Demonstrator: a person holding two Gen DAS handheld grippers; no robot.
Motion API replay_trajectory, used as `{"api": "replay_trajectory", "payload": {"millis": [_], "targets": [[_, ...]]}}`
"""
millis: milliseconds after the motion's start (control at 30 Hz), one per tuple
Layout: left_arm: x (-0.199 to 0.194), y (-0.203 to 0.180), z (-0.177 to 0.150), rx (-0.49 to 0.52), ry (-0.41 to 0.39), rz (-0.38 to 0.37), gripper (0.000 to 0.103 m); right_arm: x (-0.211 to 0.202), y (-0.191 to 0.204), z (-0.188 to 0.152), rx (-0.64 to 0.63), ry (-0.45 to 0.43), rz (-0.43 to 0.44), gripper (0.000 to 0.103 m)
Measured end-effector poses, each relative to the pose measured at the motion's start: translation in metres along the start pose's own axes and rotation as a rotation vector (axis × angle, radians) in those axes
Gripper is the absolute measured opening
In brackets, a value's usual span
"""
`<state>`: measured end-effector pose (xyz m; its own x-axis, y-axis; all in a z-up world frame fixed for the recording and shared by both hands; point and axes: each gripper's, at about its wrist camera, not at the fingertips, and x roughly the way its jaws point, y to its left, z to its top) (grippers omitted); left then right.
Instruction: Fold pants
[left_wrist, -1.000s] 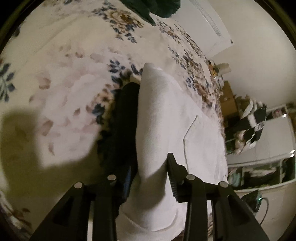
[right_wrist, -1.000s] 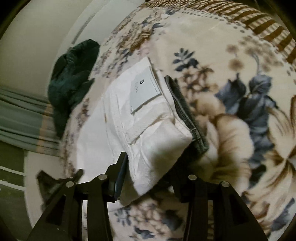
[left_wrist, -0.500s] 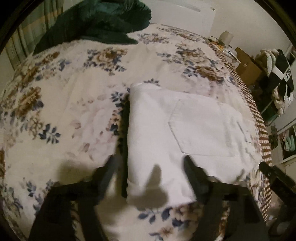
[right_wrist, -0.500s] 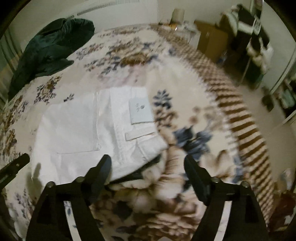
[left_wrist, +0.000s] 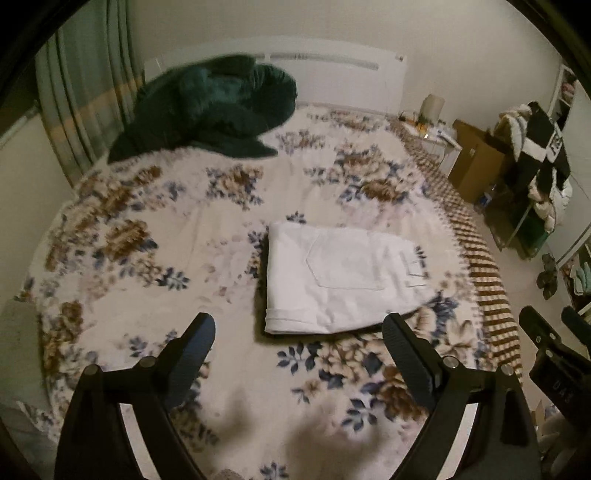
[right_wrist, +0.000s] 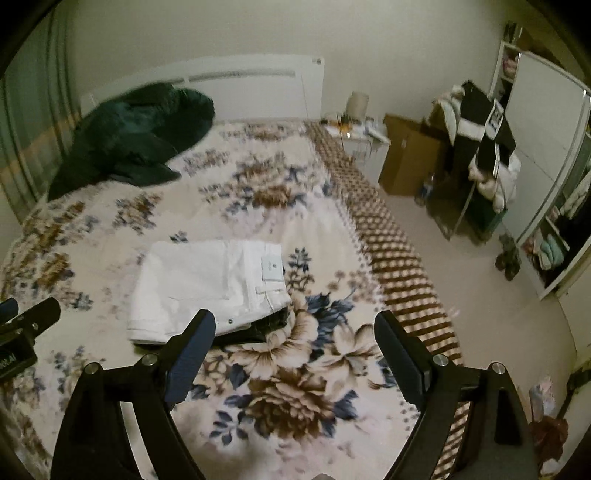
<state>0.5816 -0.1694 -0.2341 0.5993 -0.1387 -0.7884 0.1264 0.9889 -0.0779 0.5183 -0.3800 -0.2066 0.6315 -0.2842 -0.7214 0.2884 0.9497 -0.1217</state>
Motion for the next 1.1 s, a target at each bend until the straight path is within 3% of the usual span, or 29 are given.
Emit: {"api": "replay_trajectory", "payload": {"millis": [333,600,700,900,1100], "targets": [[-0.169,-0.022,-0.020,-0.024,-0.098,0.055,0.093,-0.189,-0.041,-0.003,-0.008,-0.126,0.082,0.090],[-0.249,-0.028,-0.038,-0.061,-0.134,0.068,0.093,-0.310,-0.068,-0.016,-0.023,-0.175,0.134,0.093],[-0.267,-0.030,-0.043,-0.052,-0.140,0.055,0.103,-0.341,-0.074,-0.019,-0.023,-0.188,0.136,0.094],[-0.288,-0.033,-0.049,-0.024,-0.150,0.065,0.103,-0.377,-0.077,-0.023,-0.017,-0.198,0.120,0.095],[-0.298,-0.034,-0.060,-0.015,-0.156,0.081,0.103,-0.383,-0.077,-0.025,-0.011,-0.187,0.123,0.095]]}}
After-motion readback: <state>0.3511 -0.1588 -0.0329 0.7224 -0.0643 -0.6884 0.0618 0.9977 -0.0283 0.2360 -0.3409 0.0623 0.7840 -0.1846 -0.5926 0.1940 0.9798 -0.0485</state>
